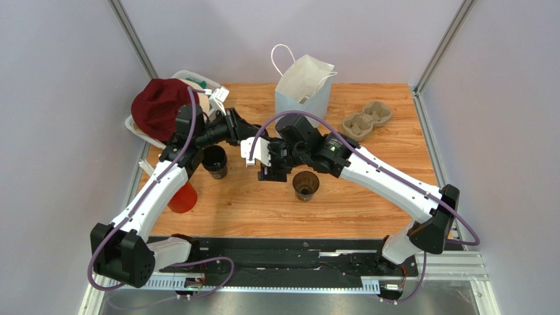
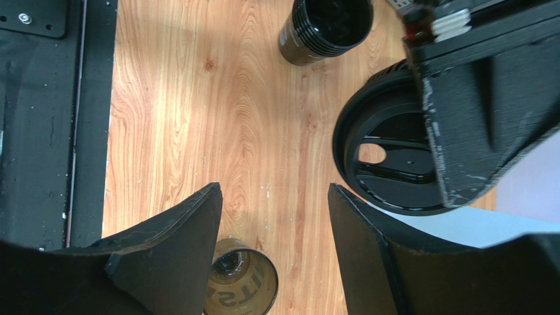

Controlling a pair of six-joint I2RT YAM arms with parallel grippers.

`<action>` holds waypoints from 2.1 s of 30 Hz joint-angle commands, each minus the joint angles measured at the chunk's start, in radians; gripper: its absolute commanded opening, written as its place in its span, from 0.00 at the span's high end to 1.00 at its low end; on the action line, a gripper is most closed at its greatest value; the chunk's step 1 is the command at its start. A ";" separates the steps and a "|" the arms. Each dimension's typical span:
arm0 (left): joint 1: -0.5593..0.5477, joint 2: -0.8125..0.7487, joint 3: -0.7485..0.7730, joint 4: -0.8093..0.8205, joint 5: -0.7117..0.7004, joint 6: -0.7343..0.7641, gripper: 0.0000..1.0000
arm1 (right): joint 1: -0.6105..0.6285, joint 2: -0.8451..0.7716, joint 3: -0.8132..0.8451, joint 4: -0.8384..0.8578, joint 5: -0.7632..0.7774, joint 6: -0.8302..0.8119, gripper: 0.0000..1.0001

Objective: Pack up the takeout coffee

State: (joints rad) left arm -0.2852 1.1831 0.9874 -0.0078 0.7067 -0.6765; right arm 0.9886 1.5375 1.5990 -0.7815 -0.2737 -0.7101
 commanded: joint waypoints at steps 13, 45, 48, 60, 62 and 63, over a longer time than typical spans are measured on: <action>0.006 0.018 -0.004 0.071 0.071 -0.067 0.77 | 0.021 0.035 0.088 0.044 0.073 -0.012 0.36; 0.009 -0.008 -0.024 0.138 0.134 -0.133 0.70 | 0.021 0.121 0.110 0.084 0.153 -0.026 1.00; 0.020 -0.016 -0.026 0.146 0.134 -0.135 0.59 | 0.022 0.110 0.111 0.067 0.151 -0.020 1.00; 0.089 -0.057 -0.003 0.174 0.152 -0.159 0.06 | 0.039 -0.030 -0.023 0.021 0.180 -0.031 1.00; 0.109 -0.072 0.016 0.141 0.158 -0.152 0.06 | 0.038 -0.063 -0.043 -0.010 0.182 -0.037 1.00; 0.132 -0.077 0.045 0.120 0.157 -0.114 0.05 | 0.038 -0.076 -0.048 -0.025 0.183 -0.046 1.00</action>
State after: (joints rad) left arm -0.2031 1.1530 0.9565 0.1154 0.8383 -0.8238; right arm 1.0218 1.5517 1.5681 -0.7700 -0.1120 -0.7326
